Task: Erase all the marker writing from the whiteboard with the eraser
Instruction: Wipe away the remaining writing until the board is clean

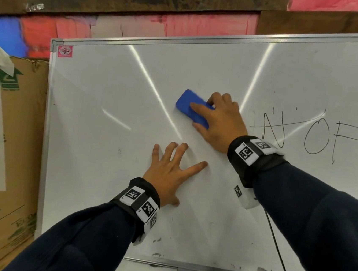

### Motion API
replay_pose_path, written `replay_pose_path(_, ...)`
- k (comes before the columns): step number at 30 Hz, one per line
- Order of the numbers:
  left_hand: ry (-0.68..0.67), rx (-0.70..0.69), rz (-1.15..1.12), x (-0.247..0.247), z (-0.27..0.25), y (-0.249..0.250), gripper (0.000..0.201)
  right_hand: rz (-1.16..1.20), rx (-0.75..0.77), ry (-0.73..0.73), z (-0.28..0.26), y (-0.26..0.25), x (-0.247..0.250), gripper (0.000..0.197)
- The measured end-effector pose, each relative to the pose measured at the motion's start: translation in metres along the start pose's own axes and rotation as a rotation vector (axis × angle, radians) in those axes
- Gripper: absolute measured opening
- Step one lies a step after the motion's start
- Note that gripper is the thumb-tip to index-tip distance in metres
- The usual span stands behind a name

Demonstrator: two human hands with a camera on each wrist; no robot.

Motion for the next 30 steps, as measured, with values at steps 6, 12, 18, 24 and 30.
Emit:
replay_pose_path(6, 0.008, 0.005, 0.021, -0.002, 0.002, -0.002, 0.133, -0.043, 0.217, -0.145, -0.032, 0.004, -0.003, 0.046)
replay_pose_path(12, 0.007, 0.015, 0.024, -0.001, 0.002, -0.002, 0.132, 0.006, -0.077, 0.096, -0.053, 0.048, 0.025, 0.047)
replay_pose_path(18, -0.004, 0.023, 0.026, 0.002, 0.003, -0.001, 0.127, -0.063, 0.147, -0.125, -0.086, 0.040, 0.013, 0.047)
replay_pose_path(24, -0.011, 0.024, 0.020, 0.003, 0.003, 0.001, 0.129, -0.020, -0.175, 0.127, -0.101, 0.062, 0.036, 0.049)
replay_pose_path(30, -0.007, 0.016, 0.054, 0.008, 0.010, 0.004, 0.137, -0.043, -0.075, -0.036, -0.136, 0.041, 0.015, 0.049)
Point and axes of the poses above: each hand's wrist, its own z-axis towards the middle knuckle, its own x-axis out of the back of the hand, y = z × x, the point moved 6 cm from there along z, towards the middle knuckle, and after that the axes turned 9 degrees about z, right-handed, at the moved point
